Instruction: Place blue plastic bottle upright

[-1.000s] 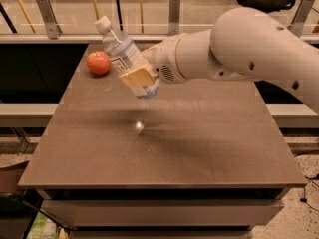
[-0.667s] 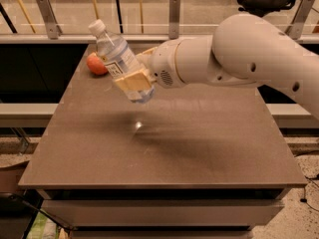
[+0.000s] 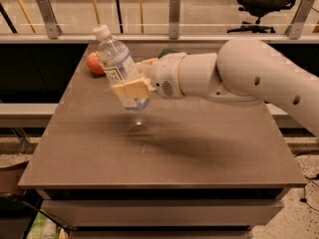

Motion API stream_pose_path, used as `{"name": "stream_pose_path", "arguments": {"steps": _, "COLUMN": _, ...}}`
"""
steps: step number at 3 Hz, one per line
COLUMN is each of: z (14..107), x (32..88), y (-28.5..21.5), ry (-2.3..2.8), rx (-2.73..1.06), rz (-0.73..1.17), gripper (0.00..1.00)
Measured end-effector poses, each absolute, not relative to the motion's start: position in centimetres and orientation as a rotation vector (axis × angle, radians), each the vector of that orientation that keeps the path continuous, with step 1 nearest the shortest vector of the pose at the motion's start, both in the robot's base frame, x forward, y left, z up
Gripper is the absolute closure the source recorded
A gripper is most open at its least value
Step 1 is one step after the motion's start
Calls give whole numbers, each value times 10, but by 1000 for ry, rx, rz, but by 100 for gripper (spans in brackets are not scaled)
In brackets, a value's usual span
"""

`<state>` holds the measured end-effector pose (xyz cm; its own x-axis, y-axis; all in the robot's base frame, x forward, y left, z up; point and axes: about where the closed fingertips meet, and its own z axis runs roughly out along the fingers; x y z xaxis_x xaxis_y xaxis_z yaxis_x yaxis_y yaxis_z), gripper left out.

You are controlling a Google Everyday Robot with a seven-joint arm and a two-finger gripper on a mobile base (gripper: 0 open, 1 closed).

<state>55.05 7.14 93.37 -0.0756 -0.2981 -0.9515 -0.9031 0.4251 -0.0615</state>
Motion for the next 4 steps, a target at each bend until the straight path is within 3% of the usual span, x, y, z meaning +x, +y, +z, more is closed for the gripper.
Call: {"name": "stream_pose_path", "arguments": {"steps": 4, "z": 904, "x": 593, "y": 54, "ry": 1438, "rx": -933, "rz": 829, "gripper": 100}}
